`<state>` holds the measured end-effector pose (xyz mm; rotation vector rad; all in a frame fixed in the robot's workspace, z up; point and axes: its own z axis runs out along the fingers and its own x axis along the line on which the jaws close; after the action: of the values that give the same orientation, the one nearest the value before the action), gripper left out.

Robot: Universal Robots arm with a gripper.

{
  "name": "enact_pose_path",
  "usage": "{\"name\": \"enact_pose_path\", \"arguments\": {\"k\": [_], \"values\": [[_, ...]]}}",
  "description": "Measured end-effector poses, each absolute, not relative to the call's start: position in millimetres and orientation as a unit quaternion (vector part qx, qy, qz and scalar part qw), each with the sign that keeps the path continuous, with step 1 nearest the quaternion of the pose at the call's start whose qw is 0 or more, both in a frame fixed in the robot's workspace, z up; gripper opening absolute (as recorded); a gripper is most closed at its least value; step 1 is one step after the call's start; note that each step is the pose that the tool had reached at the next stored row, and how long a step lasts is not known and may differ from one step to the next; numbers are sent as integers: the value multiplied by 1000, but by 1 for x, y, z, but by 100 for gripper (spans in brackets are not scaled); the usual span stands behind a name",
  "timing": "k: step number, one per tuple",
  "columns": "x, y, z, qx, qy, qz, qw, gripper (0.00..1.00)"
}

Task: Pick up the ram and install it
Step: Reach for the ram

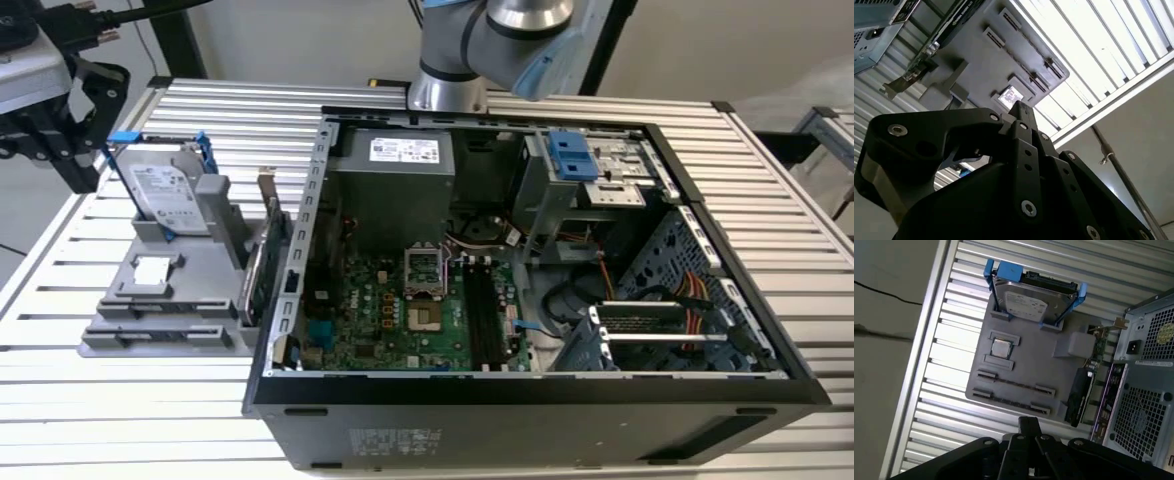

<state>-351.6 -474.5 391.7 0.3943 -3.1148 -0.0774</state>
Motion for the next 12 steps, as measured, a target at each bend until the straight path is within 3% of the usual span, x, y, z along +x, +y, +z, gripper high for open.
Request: {"name": "enact_pose_path", "arguments": {"k": [12], "values": [[-352, -474, 392, 163, -986, -25, 3, 0]]}}
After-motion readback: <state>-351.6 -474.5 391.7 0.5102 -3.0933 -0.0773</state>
